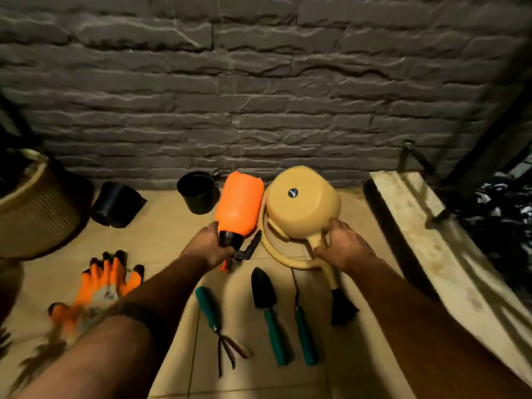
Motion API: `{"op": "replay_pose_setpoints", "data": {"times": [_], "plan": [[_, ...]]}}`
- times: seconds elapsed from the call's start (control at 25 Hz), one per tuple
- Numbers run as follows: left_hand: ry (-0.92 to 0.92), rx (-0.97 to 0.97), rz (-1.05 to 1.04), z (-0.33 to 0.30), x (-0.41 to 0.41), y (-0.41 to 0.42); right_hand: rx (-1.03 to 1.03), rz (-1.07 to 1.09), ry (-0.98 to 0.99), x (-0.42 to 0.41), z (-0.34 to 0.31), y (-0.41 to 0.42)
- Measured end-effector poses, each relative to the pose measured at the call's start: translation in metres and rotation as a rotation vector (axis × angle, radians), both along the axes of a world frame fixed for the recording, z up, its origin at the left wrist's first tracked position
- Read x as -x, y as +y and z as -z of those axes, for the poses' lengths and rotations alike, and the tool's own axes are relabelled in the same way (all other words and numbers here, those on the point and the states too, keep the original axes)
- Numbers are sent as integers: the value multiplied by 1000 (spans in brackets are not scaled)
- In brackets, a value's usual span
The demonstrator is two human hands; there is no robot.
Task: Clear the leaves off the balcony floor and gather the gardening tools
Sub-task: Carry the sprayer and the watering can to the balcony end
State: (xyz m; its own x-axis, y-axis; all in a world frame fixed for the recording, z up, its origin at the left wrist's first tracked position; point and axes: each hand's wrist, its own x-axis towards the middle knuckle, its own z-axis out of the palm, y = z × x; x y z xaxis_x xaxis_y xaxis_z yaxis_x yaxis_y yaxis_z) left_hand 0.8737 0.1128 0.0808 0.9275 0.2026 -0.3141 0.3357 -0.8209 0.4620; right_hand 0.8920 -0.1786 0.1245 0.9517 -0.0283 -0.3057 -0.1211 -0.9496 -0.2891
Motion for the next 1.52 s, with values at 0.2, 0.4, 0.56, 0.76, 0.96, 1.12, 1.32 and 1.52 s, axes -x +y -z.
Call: {"op": "replay_pose_setpoints", "data": {"times": [0.2,0.4,0.56,0.76,0.96,1.12,1.32,1.52], "plan": [[160,16,-93,106,-7,-10,-56,193,83,24,103,-19],[77,-41,-232,150,0,-16,5,260,189,38,148,-26],[53,58,-255,156,-13,-11,2,237,154,34,148,-29],[-339,214,-441,101,-16,-5,54,175,79,23,111,-35],[-694,318,-692,37,-40,13,73,155,80,15,92,-35],[-833,386,-742,-10,-68,33,84,140,93,8,83,-43],[-767,155,-424,-25,-97,29,37,167,121,4,80,-41],[-648,9,-288,-7,-85,38,60,154,109,2,80,-38]]}}
